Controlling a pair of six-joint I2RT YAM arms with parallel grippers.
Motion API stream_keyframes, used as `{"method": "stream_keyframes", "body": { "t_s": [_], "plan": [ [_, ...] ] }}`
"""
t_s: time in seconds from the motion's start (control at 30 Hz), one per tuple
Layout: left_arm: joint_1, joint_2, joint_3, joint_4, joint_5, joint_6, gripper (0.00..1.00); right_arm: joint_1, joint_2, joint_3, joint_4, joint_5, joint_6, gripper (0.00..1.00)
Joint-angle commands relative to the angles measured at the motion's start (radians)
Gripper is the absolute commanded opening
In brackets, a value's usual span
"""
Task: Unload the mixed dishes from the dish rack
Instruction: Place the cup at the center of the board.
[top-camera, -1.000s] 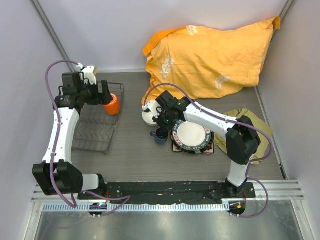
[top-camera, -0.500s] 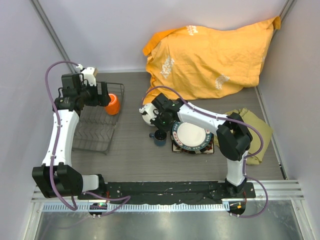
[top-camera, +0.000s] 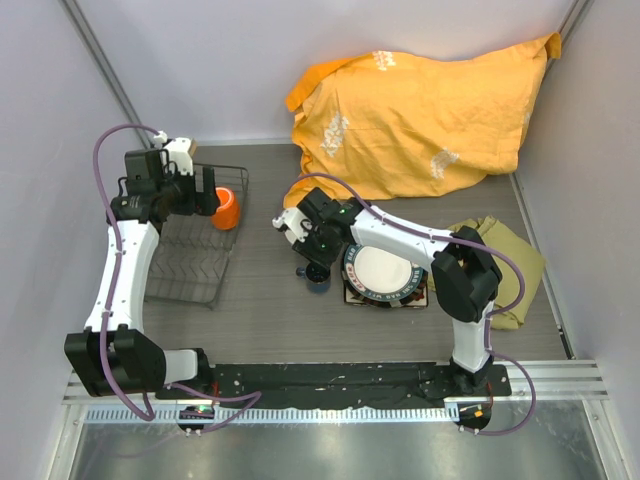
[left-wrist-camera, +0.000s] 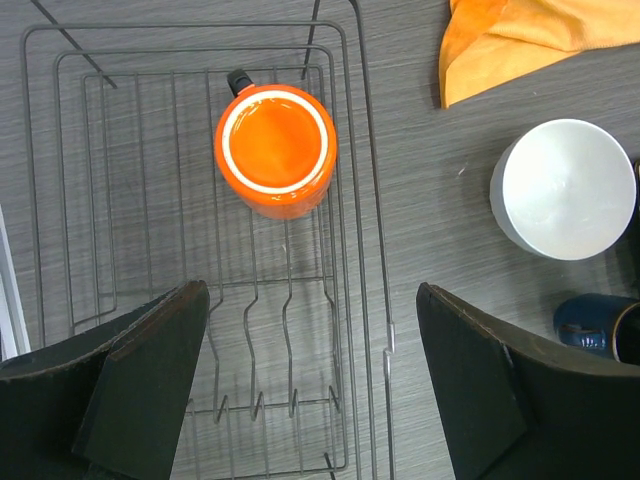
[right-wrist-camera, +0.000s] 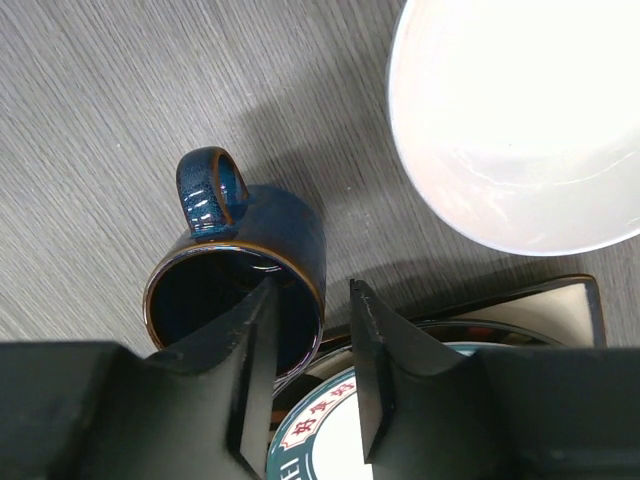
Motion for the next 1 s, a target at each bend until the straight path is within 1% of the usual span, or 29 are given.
{"method": "stream_keyframes", "body": {
  "t_s": [0.0, 0.13, 0.2, 0.27, 0.3, 0.33, 0.4, 0.5, 0.67, 0.97],
  "plan": [
    [0.004, -0.030, -0.004, 0.018, -0.015, 0.033, 0.90, 0.006, -0.033, 0.044, 0.004, 0.014, -0.010, 0.40],
    [0.001, -0.012, -0.012, 0.019, -0.029, 0.064, 0.90, 0.007, -0.051, 0.053, 0.004, 0.018, -0.008, 0.49],
    [-0.001, 0.008, -0.010, 0.019, -0.062, 0.081, 0.91, 0.007, -0.067, 0.062, 0.000, 0.018, -0.007, 0.52],
    [-0.008, 0.022, -0.012, 0.027, -0.094, 0.110, 0.91, 0.007, -0.082, 0.068, -0.002, 0.018, -0.003, 0.60],
    [-0.019, 0.034, -0.013, 0.035, -0.134, 0.116, 0.91, 0.007, -0.094, 0.075, -0.002, 0.021, -0.002, 0.67],
    [-0.022, 0.043, -0.016, 0.047, -0.150, 0.127, 0.92, 0.007, -0.100, 0.078, -0.002, 0.023, 0.000, 0.71],
    [-0.028, 0.060, -0.015, 0.058, -0.180, 0.147, 0.96, 0.007, -0.122, 0.088, -0.005, 0.026, -0.002, 0.75],
    [-0.031, 0.102, -0.003, 0.071, -0.193, 0.172, 0.98, 0.007, -0.156, 0.095, -0.005, 0.040, -0.005, 0.87],
    [-0.033, 0.191, 0.034, 0.096, -0.208, 0.187, 0.99, 0.007, -0.206, 0.096, 0.006, 0.090, -0.017, 0.90],
    [-0.042, 0.350, 0.191, 0.078, -0.197, 0.109, 1.00, 0.006, -0.301, 0.010, 0.058, 0.178, -0.023, 0.93]
  ]
}}
